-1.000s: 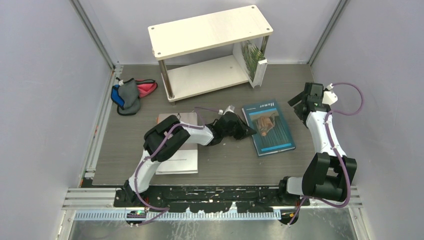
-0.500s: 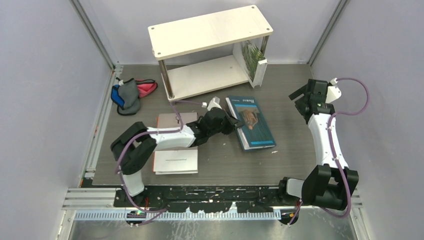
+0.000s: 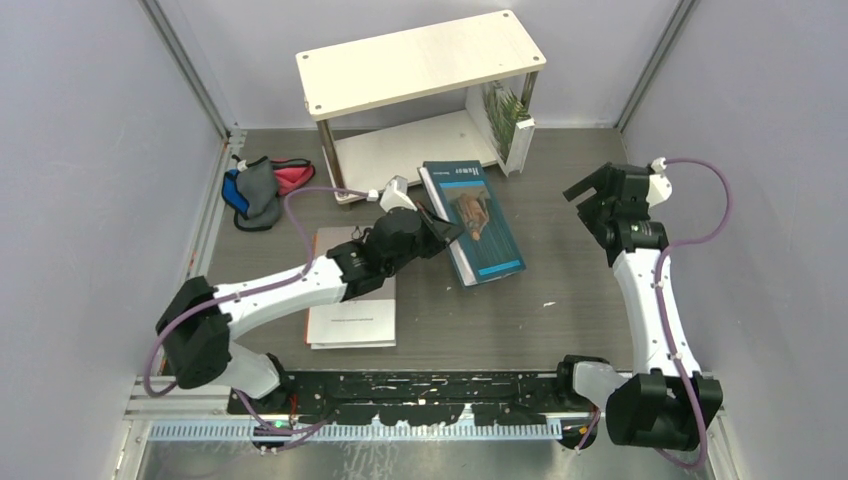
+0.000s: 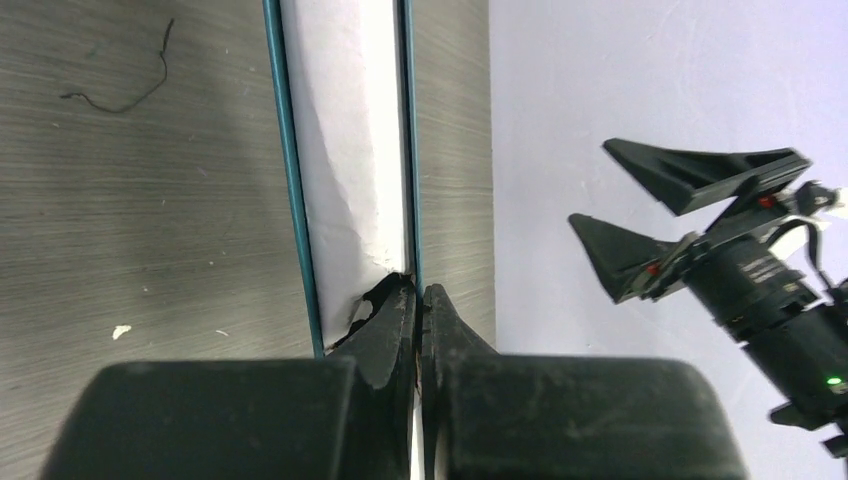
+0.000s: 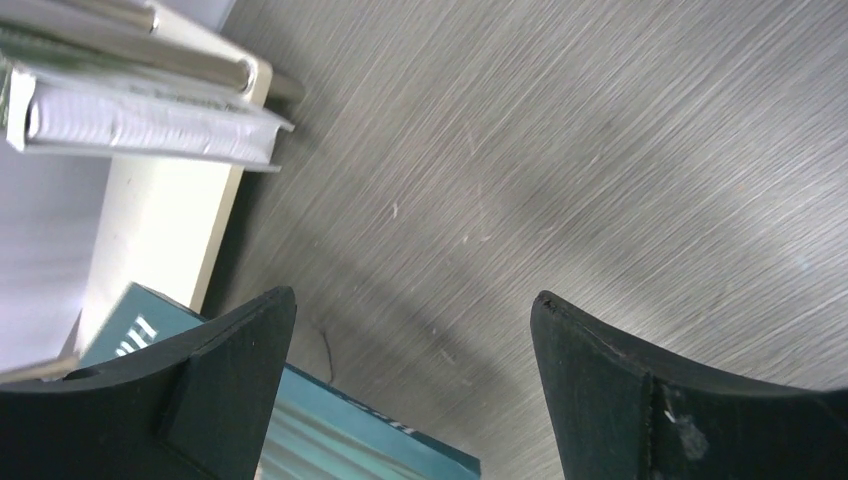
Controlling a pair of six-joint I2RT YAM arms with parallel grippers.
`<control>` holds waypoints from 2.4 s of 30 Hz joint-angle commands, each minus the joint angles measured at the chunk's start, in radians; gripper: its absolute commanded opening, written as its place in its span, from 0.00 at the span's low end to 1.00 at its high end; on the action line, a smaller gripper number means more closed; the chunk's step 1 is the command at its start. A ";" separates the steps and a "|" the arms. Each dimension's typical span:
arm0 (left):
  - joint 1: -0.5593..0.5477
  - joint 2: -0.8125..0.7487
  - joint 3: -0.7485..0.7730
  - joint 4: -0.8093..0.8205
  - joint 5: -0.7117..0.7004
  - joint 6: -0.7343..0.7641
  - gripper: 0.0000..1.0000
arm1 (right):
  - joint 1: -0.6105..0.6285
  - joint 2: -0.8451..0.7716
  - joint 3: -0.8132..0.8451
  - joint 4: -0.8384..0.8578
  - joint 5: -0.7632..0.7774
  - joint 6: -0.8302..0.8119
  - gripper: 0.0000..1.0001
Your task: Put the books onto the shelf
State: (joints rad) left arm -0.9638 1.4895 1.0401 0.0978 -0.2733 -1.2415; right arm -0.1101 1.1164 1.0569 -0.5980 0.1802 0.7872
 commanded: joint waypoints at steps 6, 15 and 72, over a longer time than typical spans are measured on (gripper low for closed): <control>-0.005 -0.205 -0.044 -0.070 -0.194 0.037 0.00 | 0.052 -0.180 -0.155 0.130 -0.166 0.093 0.94; 0.010 -0.259 -0.076 -0.059 -0.281 0.020 0.00 | 0.110 -0.275 -0.270 0.214 -0.294 0.232 0.95; 0.081 -0.166 -0.166 0.238 -0.181 -0.332 0.00 | 0.357 0.038 -0.586 1.136 -0.452 0.699 0.96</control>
State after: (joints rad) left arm -0.8879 1.3262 0.8646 0.2211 -0.4660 -1.5597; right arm 0.2405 1.1221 0.4236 0.4122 -0.2726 1.4670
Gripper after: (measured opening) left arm 0.010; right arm 0.960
